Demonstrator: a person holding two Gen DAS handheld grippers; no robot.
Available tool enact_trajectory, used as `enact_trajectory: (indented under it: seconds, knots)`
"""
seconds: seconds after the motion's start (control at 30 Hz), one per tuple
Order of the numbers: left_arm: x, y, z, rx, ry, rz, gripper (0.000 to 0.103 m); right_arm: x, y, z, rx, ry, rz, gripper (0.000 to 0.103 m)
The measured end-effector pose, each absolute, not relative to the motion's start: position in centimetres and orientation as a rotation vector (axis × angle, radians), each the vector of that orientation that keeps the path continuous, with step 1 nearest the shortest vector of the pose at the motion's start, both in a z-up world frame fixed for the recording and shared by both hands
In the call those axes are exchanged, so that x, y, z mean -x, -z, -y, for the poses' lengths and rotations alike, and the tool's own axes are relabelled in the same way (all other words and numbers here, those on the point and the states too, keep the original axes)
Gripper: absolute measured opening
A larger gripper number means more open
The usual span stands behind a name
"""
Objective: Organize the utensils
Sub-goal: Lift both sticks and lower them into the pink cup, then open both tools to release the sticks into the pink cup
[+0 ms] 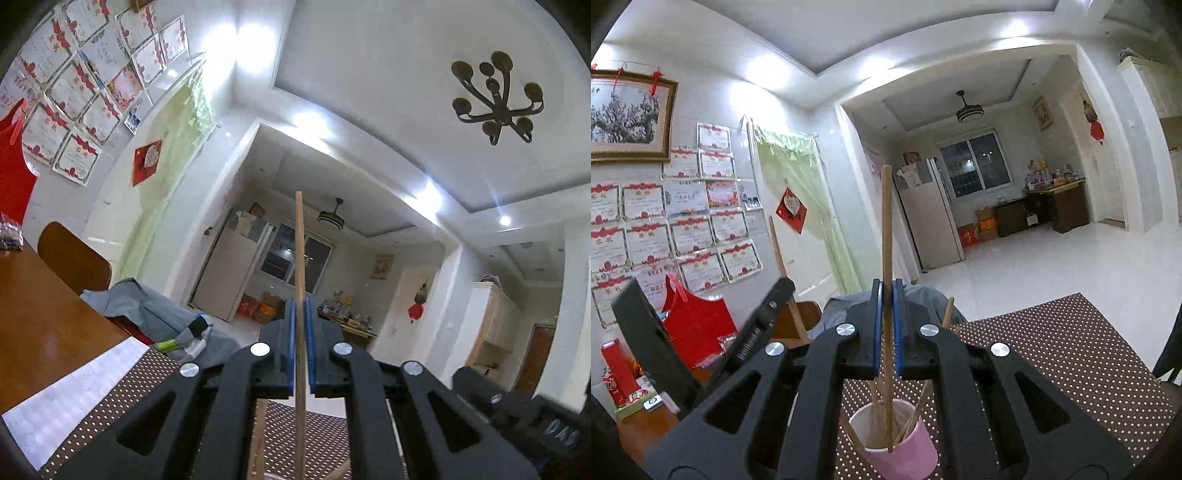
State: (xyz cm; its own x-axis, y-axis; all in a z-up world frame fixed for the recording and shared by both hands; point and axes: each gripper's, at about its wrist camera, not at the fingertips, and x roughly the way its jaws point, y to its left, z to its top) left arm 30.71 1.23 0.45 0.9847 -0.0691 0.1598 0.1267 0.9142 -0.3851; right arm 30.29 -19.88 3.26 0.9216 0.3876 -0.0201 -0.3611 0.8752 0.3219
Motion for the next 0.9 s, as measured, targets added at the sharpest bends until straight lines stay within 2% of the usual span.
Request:
enact_trajectory:
  seconds: [0.4, 0.67, 0.7, 0.77, 0.9]
  knots:
    - [-32.3, 1.4, -0.2, 0.301, 0.045, 0.146, 0.006, -31.9, -1.9, 18.9, -0.309, -0.405, -0.130, 0.005]
    - [-33.3, 2.4, 0.0, 0.266, 0.056, 0.046, 0.007, -32.5, -1.0, 17.9, -0.290, -0.405, -0.212, 0.006]
    - [-33.3, 2.4, -0.2, 0.274, 0.057, 0.025, 0.008, -32.6, -0.9, 17.9, -0.291, -0.404, -0.218, 0.006]
    - [-33.2, 2.4, -0.5, 0.302, 0.071, 0.000, 0.029, -32.6, -0.7, 17.7, -0.288, -0.403, -0.236, 0.006]
    - [-32.4, 2.0, -0.5, 0.278, 0.081, -0.024, 0.030, -32.7, -0.8, 17.6, -0.289, -0.410, -0.255, 0.006]
